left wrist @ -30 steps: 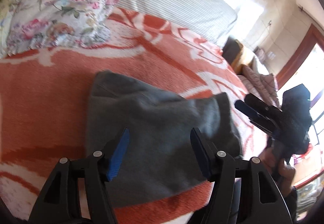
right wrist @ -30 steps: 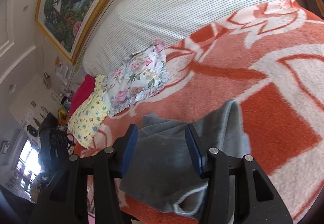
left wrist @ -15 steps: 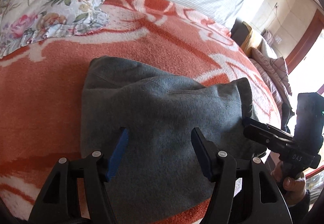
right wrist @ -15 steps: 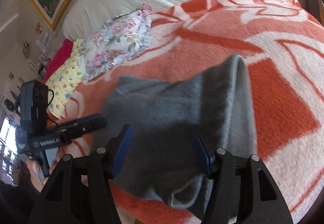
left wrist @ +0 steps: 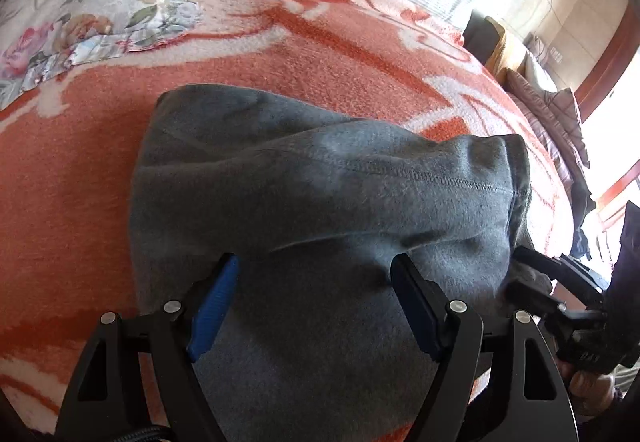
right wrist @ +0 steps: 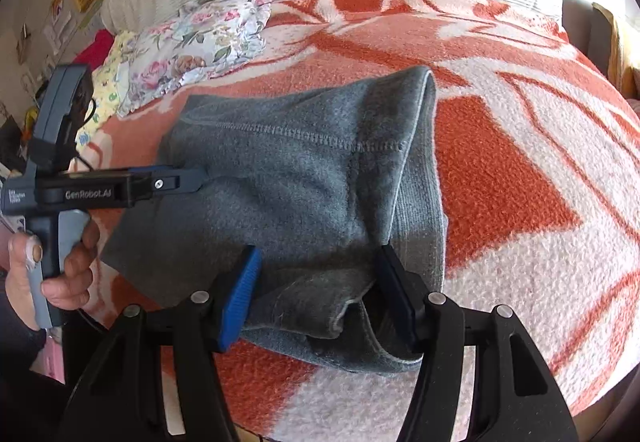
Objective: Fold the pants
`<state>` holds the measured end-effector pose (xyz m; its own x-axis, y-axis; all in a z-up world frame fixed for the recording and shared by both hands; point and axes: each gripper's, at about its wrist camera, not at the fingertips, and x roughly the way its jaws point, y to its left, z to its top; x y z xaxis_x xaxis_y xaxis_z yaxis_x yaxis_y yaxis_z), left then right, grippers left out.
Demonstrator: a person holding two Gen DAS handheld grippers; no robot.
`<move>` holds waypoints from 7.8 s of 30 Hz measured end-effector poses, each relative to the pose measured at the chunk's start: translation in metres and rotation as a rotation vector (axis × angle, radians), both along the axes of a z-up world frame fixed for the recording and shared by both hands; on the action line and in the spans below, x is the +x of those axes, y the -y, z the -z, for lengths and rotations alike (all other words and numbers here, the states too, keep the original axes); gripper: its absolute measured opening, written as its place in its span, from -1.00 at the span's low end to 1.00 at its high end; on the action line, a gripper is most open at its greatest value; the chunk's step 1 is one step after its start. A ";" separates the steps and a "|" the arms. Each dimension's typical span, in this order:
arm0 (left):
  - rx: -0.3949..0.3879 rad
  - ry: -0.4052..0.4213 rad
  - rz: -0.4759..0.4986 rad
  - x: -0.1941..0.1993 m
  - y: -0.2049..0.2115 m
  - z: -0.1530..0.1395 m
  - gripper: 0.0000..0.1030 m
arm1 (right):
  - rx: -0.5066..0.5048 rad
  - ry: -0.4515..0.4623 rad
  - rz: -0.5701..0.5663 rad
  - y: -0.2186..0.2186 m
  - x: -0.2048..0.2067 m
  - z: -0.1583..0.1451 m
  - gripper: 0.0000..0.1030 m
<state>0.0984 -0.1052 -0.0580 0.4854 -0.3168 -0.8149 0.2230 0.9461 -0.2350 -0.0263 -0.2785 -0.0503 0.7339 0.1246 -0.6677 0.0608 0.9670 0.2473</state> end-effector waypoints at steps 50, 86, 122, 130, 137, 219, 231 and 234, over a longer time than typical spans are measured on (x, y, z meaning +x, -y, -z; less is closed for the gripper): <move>-0.074 -0.122 -0.162 0.014 -0.062 0.038 0.54 | 0.131 -0.039 0.121 0.027 0.026 0.038 0.99; 0.004 0.190 -0.355 0.038 -0.201 -0.072 -0.72 | 0.140 0.189 -0.144 -0.095 0.166 -0.058 -0.22; 0.150 0.142 -0.458 -0.006 -0.238 -0.030 0.02 | 0.000 0.052 -0.170 -0.108 0.188 -0.033 0.76; 0.175 0.154 -0.438 -0.036 -0.213 -0.034 0.28 | -0.076 0.091 -0.314 -0.140 0.154 -0.048 0.93; 0.180 0.164 -0.463 -0.054 -0.210 -0.041 0.36 | -0.096 0.094 -0.347 -0.150 0.139 -0.050 0.98; 0.259 0.239 -0.388 -0.059 -0.180 -0.065 0.60 | -0.158 0.148 -0.418 -0.181 0.118 -0.065 0.99; 0.283 0.246 -0.370 -0.044 -0.173 -0.057 0.60 | -0.117 0.130 -0.399 -0.172 0.137 -0.058 0.99; 0.283 0.241 -0.372 -0.038 -0.175 -0.055 0.60 | -0.110 0.123 -0.395 -0.170 0.141 -0.056 0.99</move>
